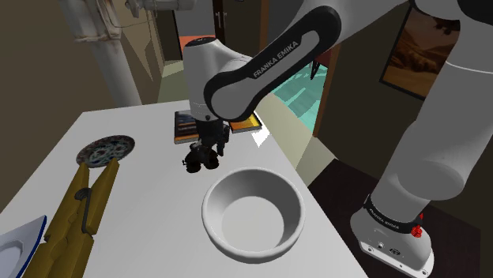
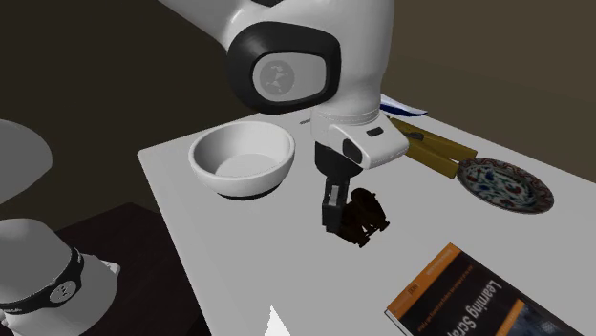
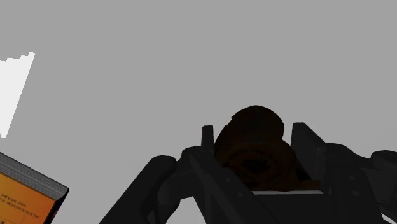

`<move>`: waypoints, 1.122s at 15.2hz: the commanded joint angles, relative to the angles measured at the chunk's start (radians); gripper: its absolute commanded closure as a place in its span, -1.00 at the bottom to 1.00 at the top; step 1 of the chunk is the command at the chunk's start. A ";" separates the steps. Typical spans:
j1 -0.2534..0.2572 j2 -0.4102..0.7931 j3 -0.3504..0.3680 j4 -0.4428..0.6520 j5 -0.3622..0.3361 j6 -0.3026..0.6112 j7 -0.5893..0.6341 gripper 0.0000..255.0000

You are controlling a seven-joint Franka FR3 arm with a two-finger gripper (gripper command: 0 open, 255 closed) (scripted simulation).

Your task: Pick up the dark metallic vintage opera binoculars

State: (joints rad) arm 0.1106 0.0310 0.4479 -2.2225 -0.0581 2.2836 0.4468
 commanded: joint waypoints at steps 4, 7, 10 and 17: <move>-0.001 -0.031 0.000 0.023 0.020 -0.052 -0.015 1.00; -0.002 -0.052 -0.001 0.043 0.032 -0.091 -0.025 1.00; -0.002 -0.071 -0.002 0.066 0.043 -0.131 -0.033 1.00; -0.003 -0.099 -0.005 0.109 0.057 -0.199 -0.045 1.00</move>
